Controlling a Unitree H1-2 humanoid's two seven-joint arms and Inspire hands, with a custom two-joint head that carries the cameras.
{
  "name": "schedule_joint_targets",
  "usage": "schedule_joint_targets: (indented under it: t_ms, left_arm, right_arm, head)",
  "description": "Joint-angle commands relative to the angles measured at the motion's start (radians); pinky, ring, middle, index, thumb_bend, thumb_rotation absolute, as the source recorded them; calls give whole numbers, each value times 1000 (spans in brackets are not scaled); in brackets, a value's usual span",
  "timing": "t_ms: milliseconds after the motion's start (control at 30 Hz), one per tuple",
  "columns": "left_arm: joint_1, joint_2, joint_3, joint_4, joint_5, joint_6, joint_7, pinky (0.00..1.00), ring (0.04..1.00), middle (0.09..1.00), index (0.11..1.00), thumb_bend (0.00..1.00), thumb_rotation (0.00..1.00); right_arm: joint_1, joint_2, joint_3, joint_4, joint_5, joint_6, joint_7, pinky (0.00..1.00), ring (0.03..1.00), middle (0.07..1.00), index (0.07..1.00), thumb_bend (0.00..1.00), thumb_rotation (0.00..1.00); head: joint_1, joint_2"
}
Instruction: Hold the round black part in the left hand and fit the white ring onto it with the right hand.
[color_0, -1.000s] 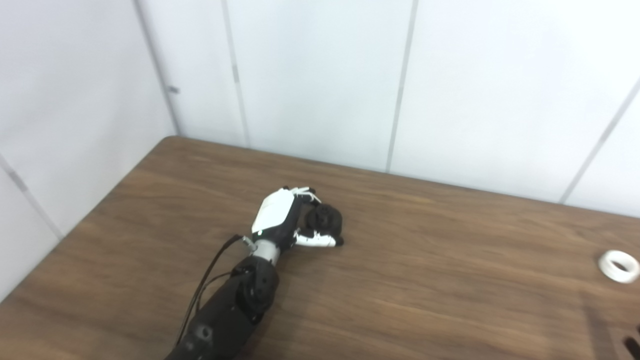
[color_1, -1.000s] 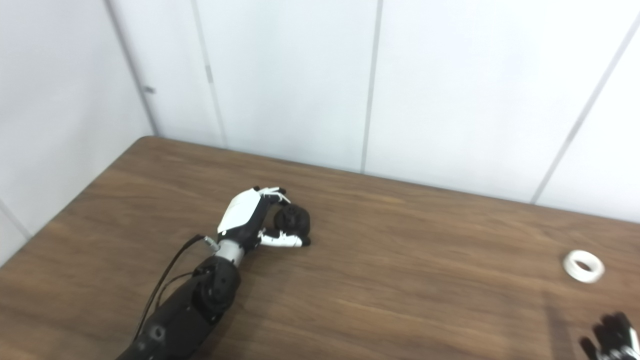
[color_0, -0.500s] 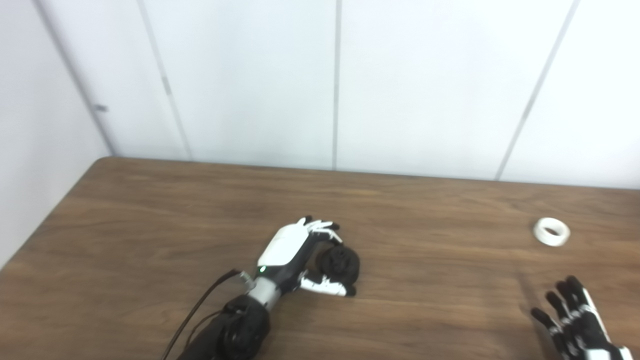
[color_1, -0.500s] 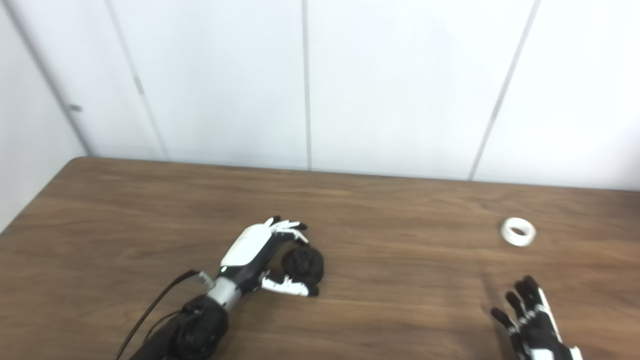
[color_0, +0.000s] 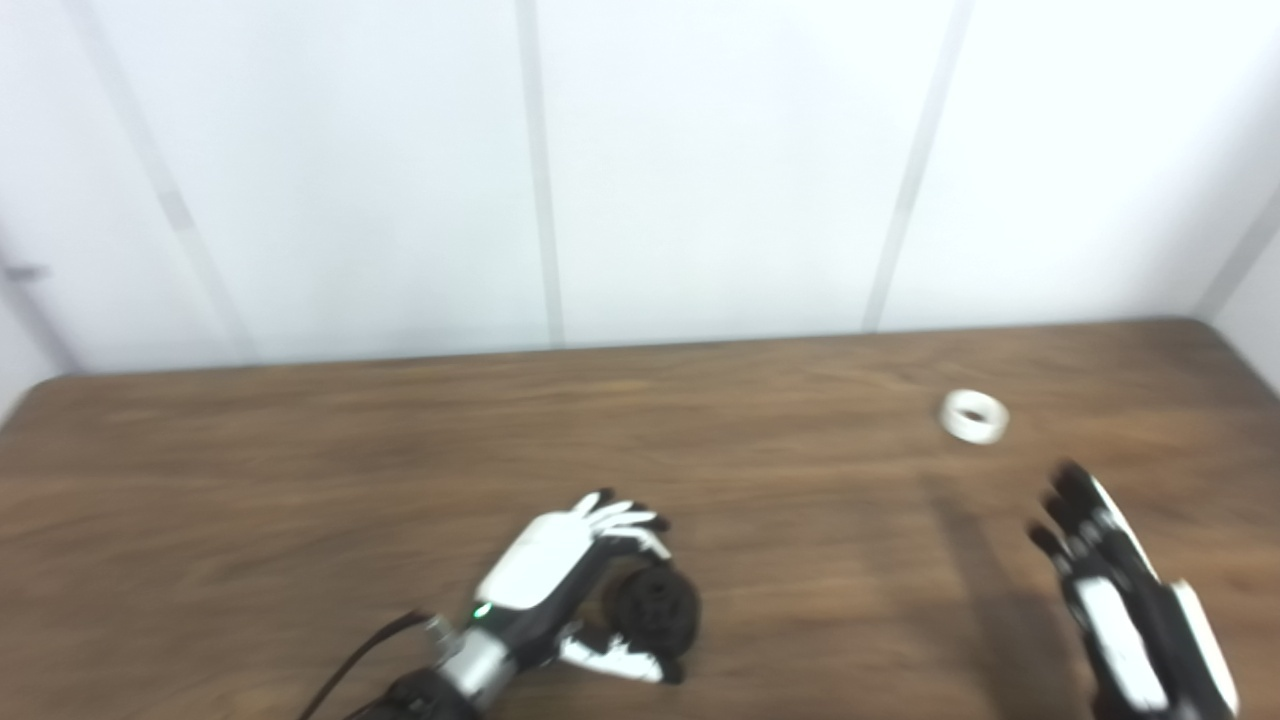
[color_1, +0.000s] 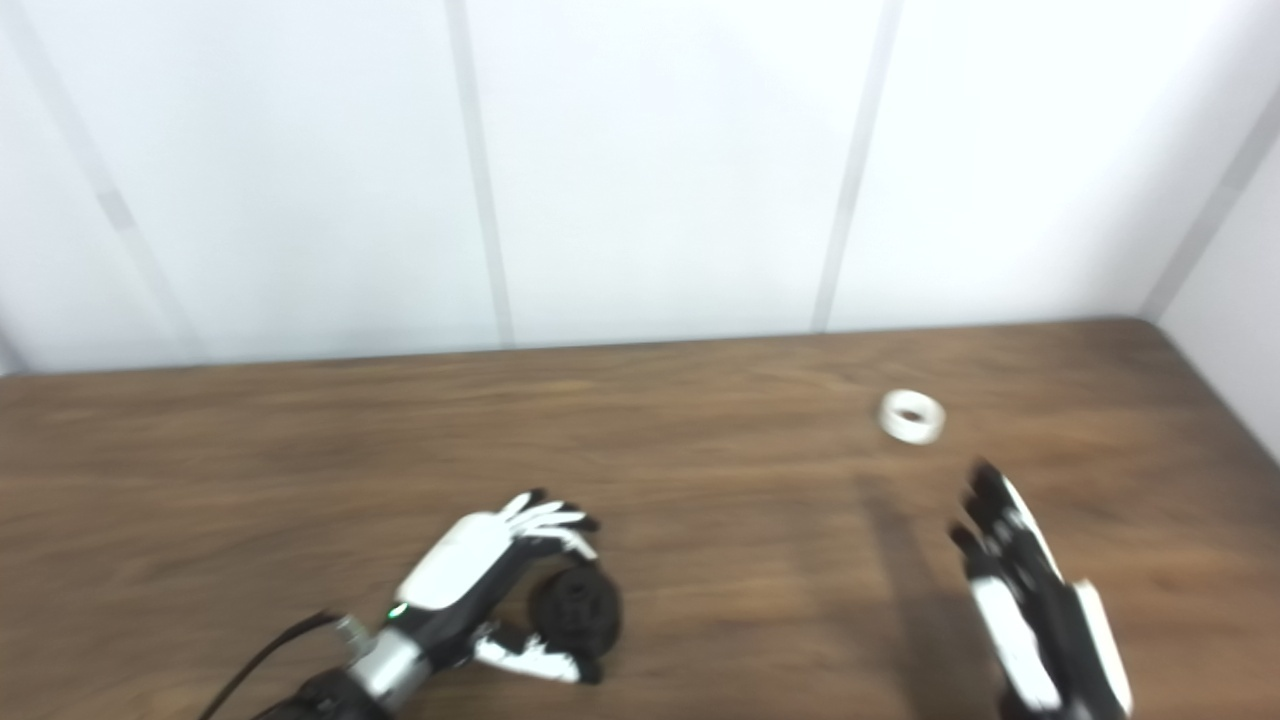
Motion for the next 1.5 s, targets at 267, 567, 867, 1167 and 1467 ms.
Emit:
schedule_joint_targets:
  t_ms: [267,567,867,1167,1467]
  left_arm:
    - [37,18,7,-41,-2,-17,-100,1000,916,862,477,516,49]
    - [47,15,38,-60,-19,-12,-131,1000,916,867,477,515,47]
    - [43,-2,64,-54,-16,-22,-124,1000,919,864,478,515,47]
    - [32,-22,91,-19,-14,-10,-114,1000,922,866,479,515,47]
    - [-11,-43,97,84,14,-26,-73,1000,919,862,478,516,48]
  right_arm:
    - [-72,-41,-45,-187,-110,131,-32,781,883,922,904,559,758]
    - [-92,-57,-71,-244,-184,180,-37,727,871,910,893,606,778]
    - [-123,-122,-67,-252,-380,200,-23,692,864,899,879,582,851]
    - [-225,-257,-77,-318,-590,367,78,767,875,891,813,576,768]
    - [-367,-319,-123,-321,-712,467,256,760,883,910,790,626,679]
  head:
    - [-49,27]
    - [-56,47]
    - [-66,53]
    - [-87,57]
    - [-100,48]
